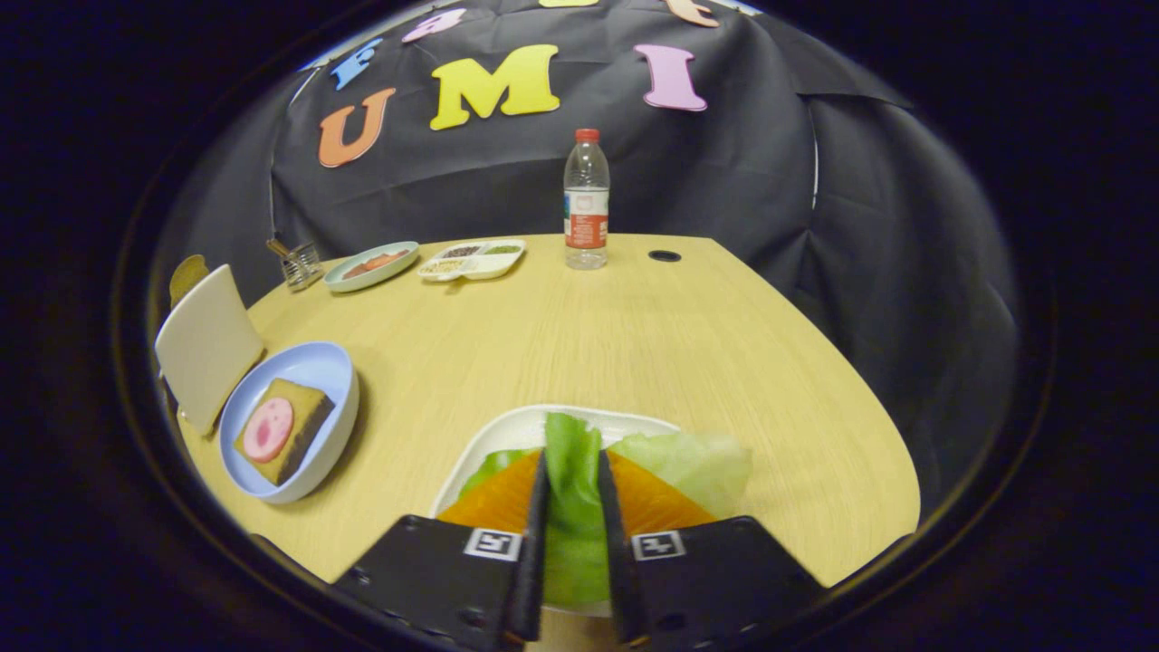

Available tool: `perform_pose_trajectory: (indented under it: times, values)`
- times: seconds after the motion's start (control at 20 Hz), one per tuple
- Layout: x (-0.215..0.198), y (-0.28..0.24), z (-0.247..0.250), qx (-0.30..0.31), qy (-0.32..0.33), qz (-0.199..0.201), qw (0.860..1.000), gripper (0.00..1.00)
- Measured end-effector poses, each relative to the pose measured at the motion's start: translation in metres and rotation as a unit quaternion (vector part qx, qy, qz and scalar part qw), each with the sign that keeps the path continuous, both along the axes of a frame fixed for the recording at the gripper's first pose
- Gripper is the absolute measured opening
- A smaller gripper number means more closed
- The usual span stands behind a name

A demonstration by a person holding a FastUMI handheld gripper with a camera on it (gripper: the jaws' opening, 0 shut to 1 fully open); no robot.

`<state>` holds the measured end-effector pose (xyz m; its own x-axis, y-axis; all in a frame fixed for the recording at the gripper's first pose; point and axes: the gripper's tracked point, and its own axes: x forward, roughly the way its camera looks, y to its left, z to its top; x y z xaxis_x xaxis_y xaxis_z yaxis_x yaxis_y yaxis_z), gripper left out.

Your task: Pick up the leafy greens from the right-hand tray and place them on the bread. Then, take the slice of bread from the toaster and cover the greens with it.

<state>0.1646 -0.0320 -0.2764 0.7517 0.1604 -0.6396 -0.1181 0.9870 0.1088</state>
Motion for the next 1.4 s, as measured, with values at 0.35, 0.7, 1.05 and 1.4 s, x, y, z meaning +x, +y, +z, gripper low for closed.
perform_pose_trajectory:
  times: [0.35, 0.7, 1.05, 1.4]
  values:
    - [0.002, 0.002, 0.036, 0.037, -0.041, -0.021, 0.998, 0.0]
    - [-0.015, 0.026, 0.116, 0.087, -0.118, -0.027, 0.989, 0.0]
    - [-0.039, 0.113, 0.172, 0.086, -0.191, 0.001, 0.978, 0.0]
    - [-0.041, 0.197, 0.157, 0.074, -0.181, 0.03, 0.98, 0.0]
